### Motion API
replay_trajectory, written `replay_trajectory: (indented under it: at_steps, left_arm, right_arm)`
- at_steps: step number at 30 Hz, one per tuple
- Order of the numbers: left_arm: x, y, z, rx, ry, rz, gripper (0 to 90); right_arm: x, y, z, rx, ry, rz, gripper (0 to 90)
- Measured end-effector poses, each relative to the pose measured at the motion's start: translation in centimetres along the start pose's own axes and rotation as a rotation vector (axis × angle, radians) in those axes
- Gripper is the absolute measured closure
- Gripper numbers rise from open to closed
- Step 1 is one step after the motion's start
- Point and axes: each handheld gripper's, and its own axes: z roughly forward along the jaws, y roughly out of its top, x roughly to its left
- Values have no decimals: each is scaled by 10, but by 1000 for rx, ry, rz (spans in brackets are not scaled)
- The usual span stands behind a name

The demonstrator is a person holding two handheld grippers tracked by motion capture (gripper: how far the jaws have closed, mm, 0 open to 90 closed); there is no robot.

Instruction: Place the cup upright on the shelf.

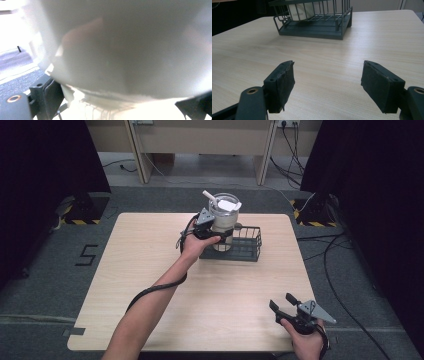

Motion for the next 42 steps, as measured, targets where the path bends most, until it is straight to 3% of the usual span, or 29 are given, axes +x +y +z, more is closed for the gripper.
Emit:
replay_trajectory:
  at_steps: [16,18,22,37,38,39,42]
  left_arm:
    - [1,-2,-9,-7,6,16,91]
    - [0,-3,-11,-4,-4,-2,91]
    - [0,-2,-14,-5,7,22,92]
    - [2,2,-39,-23,-2,41,142]
    - [0,1,-42,-14,-9,17,142]
    - [2,2,-44,-21,-8,48,143]
    - [2,2,-51,-24,-9,52,143]
  right_arm:
    - [0,0,0,-1,-4,-8,268]
    - [0,0,0,-2,-6,-9,268]
    - [1,0,0,1,-3,-4,268]
    - [3,1,1,2,-2,-6,268]
    - [3,1,1,2,-2,-6,268]
    - [3,1,1,5,-2,-7,268]
    - [3,1,1,1,-6,-14,268]
